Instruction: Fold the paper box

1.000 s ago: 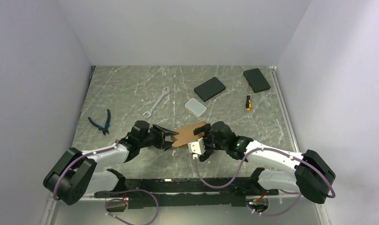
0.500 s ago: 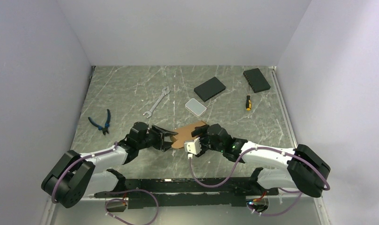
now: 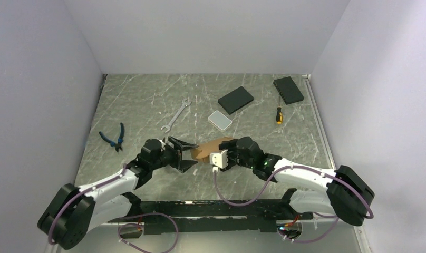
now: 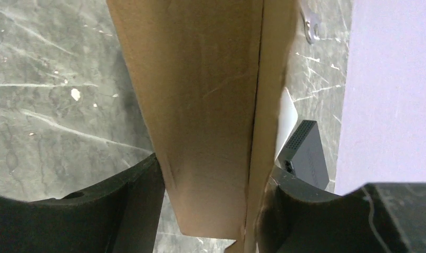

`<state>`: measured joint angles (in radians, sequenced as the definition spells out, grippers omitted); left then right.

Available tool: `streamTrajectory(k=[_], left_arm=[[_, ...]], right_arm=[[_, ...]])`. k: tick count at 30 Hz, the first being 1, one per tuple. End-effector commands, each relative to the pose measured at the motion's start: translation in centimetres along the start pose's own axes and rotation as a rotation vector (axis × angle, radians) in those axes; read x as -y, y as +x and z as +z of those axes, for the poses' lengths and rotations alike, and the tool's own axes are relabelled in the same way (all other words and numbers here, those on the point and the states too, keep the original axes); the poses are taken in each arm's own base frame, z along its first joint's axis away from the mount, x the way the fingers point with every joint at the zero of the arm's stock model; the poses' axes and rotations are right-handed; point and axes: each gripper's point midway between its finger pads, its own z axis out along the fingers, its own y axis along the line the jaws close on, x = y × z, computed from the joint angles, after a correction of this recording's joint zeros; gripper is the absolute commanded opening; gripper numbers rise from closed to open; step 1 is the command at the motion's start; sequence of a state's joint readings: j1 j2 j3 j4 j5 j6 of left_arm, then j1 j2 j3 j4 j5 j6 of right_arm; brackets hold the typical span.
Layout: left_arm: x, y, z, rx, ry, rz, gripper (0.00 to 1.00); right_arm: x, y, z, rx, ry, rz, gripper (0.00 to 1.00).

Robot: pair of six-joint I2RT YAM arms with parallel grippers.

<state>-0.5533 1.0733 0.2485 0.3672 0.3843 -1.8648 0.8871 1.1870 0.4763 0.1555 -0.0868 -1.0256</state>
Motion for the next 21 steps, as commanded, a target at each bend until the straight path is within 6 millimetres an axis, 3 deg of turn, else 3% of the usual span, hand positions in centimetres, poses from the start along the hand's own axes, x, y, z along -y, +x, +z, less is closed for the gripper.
streamTrajectory(k=[1, 5, 14, 21], left_arm=[[0.9, -0.1, -1.3, 0.050, 0.027, 0.109, 0.83], [1.8, -0.7, -3.4, 0.132, 0.032, 0.223, 0.92], [3.0, -1.7, -8.1, 0.298, 0.044, 0.520, 0.99], [2.5, -1.6, -9.5, 0.319, 0.040, 0.611, 1.00]], right_arm=[[3.3, -2.3, -1.3, 0.092, 0.068, 0.100, 0.59], [3.6, -3.0, -1.8, 0.143, 0.035, 0.198, 0.58], [5.5, -4.1, -3.8, 0.261, -0.018, 0.468, 0.57], [6.0, -5.0, -4.6, 0.359, -0.126, 0.752, 0.57]])
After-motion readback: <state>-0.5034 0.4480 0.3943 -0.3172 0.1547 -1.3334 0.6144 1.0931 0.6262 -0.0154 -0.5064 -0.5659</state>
